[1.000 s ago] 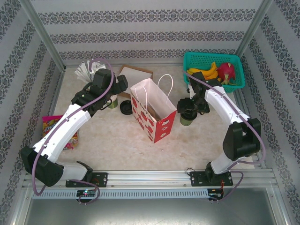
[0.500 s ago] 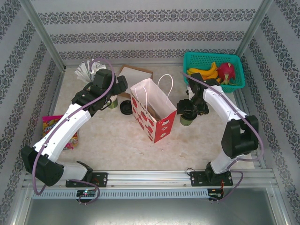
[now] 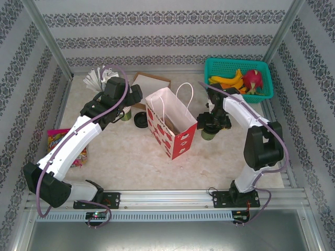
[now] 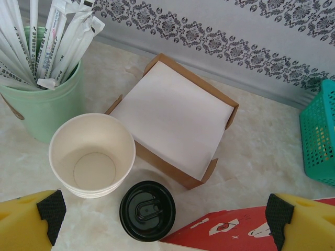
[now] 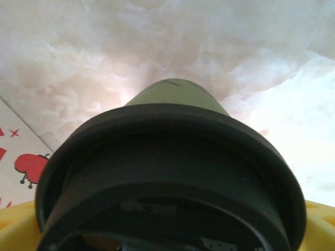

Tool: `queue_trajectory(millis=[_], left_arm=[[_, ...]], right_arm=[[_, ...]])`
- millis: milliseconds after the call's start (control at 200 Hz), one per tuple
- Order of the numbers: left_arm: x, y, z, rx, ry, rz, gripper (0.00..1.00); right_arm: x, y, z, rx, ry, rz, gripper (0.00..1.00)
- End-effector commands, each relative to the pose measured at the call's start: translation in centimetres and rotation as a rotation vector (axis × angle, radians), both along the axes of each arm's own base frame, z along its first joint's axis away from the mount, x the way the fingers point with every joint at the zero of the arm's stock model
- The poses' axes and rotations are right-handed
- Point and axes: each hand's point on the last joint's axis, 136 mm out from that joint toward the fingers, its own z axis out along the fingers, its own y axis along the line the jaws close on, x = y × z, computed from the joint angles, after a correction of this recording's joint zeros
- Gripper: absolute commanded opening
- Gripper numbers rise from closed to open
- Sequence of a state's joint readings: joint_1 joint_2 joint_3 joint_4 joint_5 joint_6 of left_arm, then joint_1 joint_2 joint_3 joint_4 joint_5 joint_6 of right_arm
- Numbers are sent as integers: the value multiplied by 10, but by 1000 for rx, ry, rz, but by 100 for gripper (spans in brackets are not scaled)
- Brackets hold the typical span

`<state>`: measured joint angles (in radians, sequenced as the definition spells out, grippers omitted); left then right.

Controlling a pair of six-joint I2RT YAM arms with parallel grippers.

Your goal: Pack the takeout coffee

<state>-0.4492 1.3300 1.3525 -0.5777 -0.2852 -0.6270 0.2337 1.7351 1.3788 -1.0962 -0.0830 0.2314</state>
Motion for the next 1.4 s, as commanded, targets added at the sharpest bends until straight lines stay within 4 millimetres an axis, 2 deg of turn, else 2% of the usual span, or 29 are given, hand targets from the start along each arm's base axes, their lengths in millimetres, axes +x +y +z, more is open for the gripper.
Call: queue_trajectory(millis=[0,410,590,874,944,1064,1134,1244,1394], left_arm=[[-2,7,-8,42,34,2,100],[-2,7,-8,57,34,-9,100],[0,-1,-3,51,23,-61,100],[20,-4,27,56,-23,-154,100],[28,-14,37,99,-45,-239,100],[36,-52,43,165,-40,-507,100],[37,-74,35,182,9,-661,100],[44,-88,21,226,62,-783,100],[41,-110,7,225,112,-966,95]], right_arm=[[-2,-2,4,-42,20,27,98],[3,1,3,-55,43,46,98],[4,-3,-2,-83,42,44,97],[4,-4,5,-70,5,49,77],[-1,-2,10,-44,10,54,76],[-17,-4,21,-36,19,67,75],[-28,-7,31,-38,19,76,75],[-45,-12,48,-35,11,85,74],[-61,-19,73,-36,-24,68,74]])
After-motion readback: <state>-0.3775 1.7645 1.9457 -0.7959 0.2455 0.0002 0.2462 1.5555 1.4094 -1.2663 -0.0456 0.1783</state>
